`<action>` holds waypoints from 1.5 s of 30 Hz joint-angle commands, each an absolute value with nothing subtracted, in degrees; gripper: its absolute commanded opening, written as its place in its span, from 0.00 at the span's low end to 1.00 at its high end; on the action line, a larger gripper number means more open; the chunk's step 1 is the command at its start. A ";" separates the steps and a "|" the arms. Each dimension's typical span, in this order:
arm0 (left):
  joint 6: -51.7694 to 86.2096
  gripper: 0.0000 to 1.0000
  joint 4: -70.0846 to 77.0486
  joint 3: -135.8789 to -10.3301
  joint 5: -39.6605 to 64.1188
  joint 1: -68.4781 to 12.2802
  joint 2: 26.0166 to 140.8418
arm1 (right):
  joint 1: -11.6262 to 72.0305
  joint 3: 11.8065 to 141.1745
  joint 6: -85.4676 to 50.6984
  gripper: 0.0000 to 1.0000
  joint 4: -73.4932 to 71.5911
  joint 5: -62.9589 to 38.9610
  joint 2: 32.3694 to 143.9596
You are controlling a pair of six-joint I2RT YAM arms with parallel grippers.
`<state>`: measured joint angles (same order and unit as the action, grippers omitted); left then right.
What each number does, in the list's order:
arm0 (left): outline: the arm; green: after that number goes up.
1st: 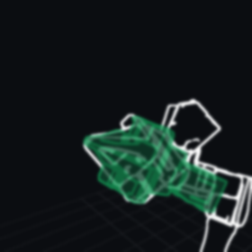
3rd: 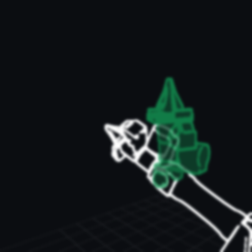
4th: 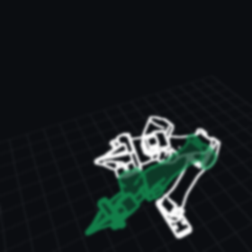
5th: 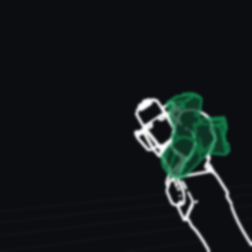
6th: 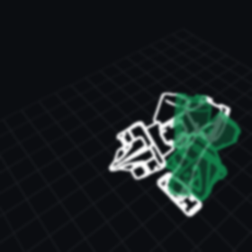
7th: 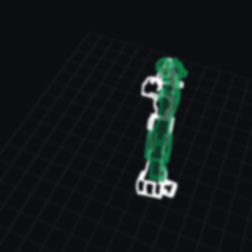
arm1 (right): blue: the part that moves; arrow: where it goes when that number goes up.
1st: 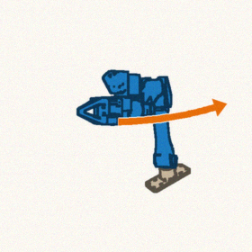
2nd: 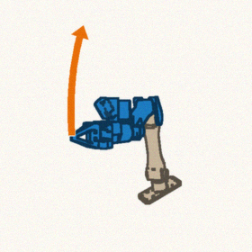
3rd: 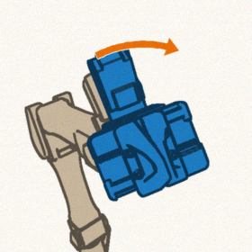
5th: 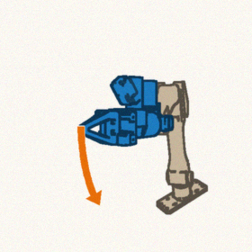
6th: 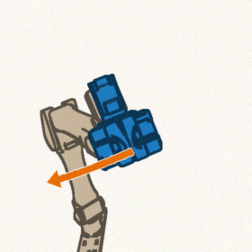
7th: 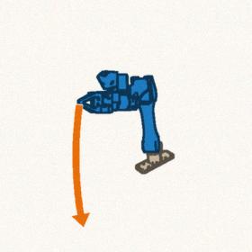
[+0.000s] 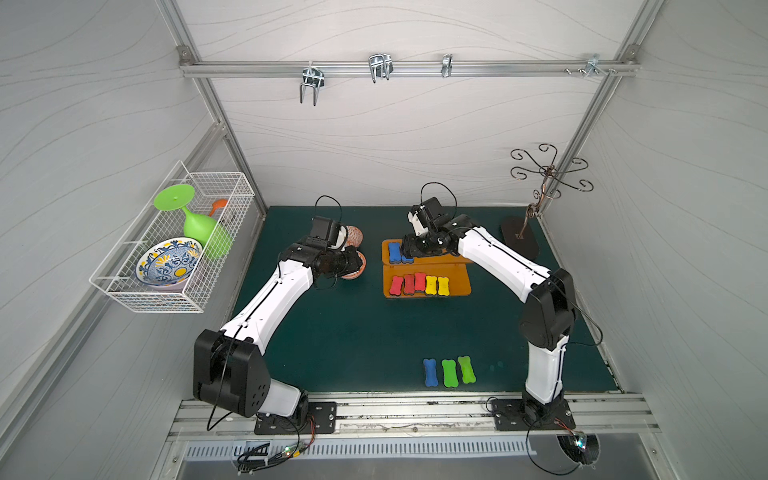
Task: Remove the whiteboard erasers from the shelf
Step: Pick up the whiteboard eraser from the shelf.
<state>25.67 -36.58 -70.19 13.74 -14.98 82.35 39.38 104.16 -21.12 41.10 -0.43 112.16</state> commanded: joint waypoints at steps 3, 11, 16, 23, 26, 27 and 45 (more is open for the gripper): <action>25.69 0.34 -35.59 -70.42 14.48 -14.46 82.51 | 40.08 105.75 -20.63 0.60 43.23 1.50 113.81; 25.84 0.34 -35.27 -70.27 15.03 -14.33 82.62 | 39.43 104.73 -20.29 0.55 43.77 3.63 112.75; 25.93 0.34 -35.07 -70.22 15.29 -14.33 82.61 | 39.38 104.23 -19.96 0.54 43.13 4.01 111.96; 25.84 0.34 -34.98 -69.96 15.11 -14.33 82.18 | 40.05 106.58 -19.43 0.55 44.38 5.03 114.70; 25.84 0.34 -34.98 -69.89 15.12 -14.32 82.09 | 39.99 106.80 -19.26 0.56 44.81 5.45 115.50; 25.83 0.34 -34.91 -69.87 15.13 -14.33 82.09 | 39.92 106.92 -19.30 0.56 44.86 5.56 115.63; 26.02 0.34 -34.41 -69.26 15.57 -14.29 81.54 | 40.81 110.34 -18.07 0.61 47.42 7.79 116.81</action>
<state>25.74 -36.40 -69.06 15.09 -14.61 82.35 39.94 108.55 -19.18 44.73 6.13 115.46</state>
